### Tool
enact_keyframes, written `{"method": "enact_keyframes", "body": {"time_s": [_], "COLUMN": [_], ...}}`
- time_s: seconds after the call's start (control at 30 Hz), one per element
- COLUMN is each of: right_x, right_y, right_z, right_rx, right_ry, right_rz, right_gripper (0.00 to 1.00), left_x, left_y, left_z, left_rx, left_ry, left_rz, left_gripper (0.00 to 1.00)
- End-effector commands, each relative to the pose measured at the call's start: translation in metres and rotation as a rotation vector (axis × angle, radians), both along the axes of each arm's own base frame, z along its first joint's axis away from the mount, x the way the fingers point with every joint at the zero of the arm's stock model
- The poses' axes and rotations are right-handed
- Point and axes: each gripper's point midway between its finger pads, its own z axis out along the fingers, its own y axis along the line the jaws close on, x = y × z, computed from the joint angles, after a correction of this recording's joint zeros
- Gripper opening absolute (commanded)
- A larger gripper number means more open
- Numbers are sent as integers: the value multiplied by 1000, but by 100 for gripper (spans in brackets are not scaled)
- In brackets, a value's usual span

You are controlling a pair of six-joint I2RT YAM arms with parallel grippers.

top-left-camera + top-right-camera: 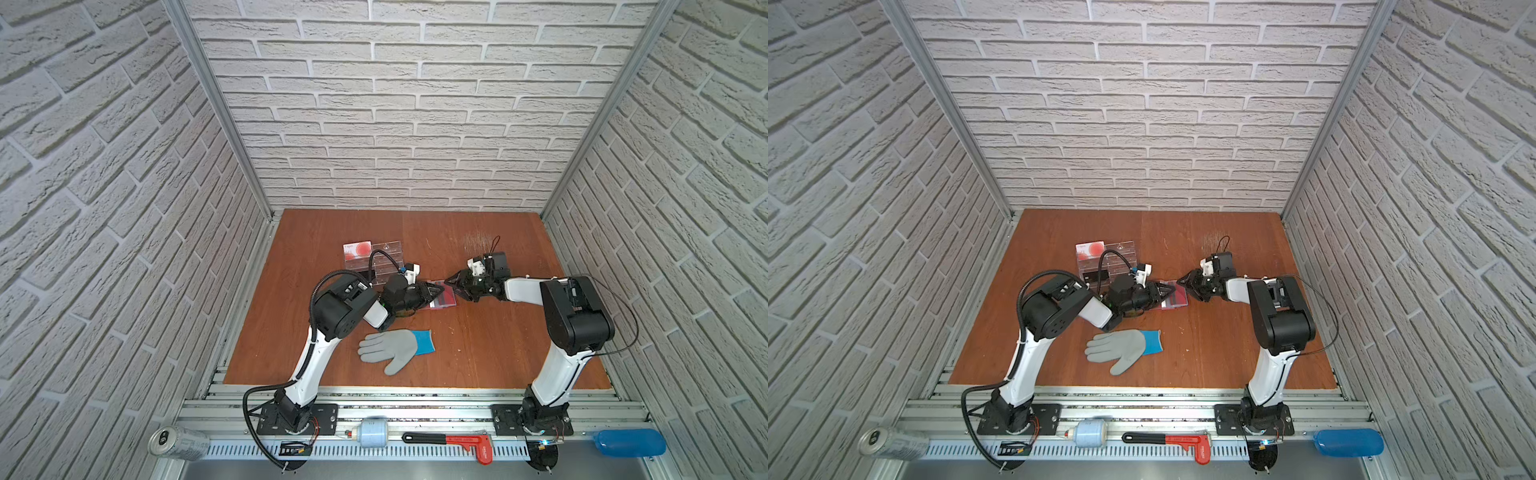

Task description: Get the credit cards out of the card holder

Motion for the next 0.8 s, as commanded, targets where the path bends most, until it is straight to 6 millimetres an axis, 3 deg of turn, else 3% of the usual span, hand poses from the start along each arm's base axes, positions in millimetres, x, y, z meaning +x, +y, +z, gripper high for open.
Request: {"method": "enact_keyframes", "body": {"time_s": [0.0, 0.77], "right_x": [-11, -7], "right_y": [5, 10], "right_z": [-14, -15], "right_rx": [10, 45], "right_ry": [58, 67], "right_rz": [-29, -86], "right_gripper": [47, 52], "left_x": [-21, -22], "left_y": [-11, -22], "left_z": [3, -10], "left_rx": [-13, 53], "left_ry": [-32, -25], "left_rz": [-87, -138], "left_gripper": [32, 33]}}
